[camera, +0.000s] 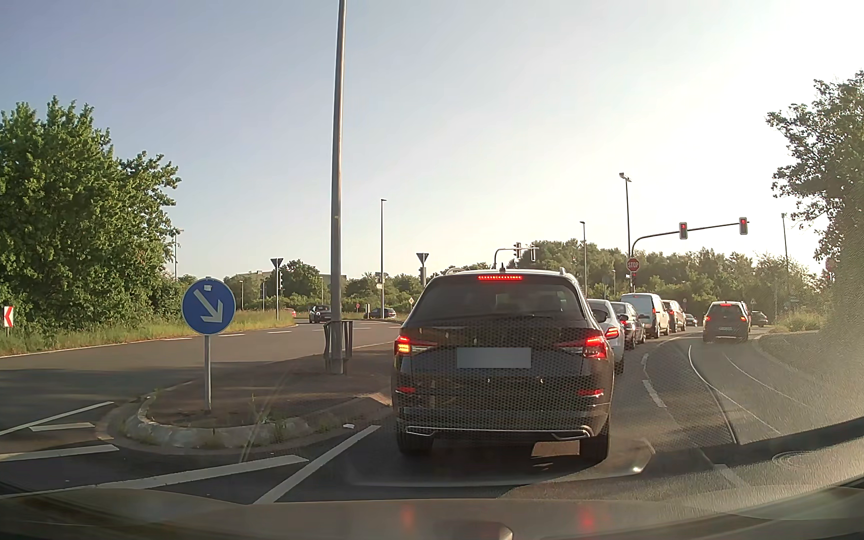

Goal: Follow the waypoints while adhering to traffic rules and regulations

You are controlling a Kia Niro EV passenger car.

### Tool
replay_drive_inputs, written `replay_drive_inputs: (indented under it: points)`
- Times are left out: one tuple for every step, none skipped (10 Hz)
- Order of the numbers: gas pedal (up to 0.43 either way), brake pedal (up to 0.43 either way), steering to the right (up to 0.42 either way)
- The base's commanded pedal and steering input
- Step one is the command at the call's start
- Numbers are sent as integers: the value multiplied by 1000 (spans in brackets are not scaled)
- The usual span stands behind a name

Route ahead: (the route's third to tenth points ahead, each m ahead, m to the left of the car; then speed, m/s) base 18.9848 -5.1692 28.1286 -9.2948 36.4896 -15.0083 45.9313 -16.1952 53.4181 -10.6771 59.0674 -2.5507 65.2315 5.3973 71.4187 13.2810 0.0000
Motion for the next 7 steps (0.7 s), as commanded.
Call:
replay_drive_inputs:
  points:
    - [0, 439, 52]
    - [0, 439, 52]
    - [0, 439, 52]
    - [0, 439, 52]
    - [0, 439, 52]
    - [0, 439, 52]
    - [0, 439, 52]
